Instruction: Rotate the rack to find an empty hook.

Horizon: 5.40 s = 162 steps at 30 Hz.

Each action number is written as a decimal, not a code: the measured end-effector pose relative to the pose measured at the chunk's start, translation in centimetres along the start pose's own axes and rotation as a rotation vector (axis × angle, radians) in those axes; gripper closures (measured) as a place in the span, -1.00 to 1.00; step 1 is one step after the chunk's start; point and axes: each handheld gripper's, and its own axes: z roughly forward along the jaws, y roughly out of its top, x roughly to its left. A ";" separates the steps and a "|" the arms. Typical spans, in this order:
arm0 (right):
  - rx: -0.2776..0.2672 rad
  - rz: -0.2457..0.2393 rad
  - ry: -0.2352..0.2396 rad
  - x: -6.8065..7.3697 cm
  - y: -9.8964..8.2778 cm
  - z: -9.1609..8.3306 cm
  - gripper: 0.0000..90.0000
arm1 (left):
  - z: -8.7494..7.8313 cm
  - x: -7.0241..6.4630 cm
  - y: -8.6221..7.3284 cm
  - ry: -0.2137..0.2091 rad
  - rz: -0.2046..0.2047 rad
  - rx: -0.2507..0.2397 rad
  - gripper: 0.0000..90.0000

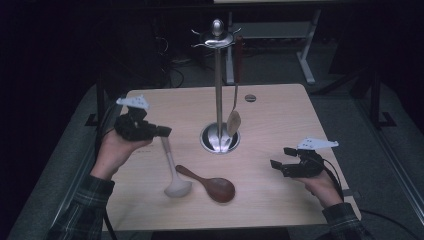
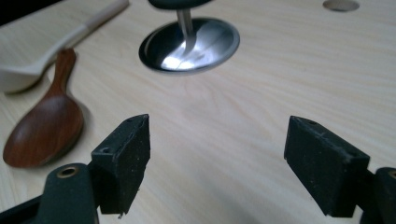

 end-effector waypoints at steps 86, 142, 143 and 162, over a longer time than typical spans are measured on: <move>0.080 0.015 0.007 -0.1 -2.0 1.3 -0.55 | -2.3 -0.5 18.4 0.057 0.122 -0.128 1.00; 0.119 -0.023 -0.010 0.1 -2.2 1.7 -0.55 | -1.9 -1.3 18.2 0.097 0.105 -0.162 1.00; 0.119 -0.027 -0.010 0.1 -2.2 1.7 -0.55 | -1.9 -1.2 18.2 0.099 0.102 -0.167 1.00; 0.131 -0.030 -0.011 0.2 -2.2 1.8 -0.55 | -1.5 -1.5 14.4 0.077 0.105 -0.153 0.99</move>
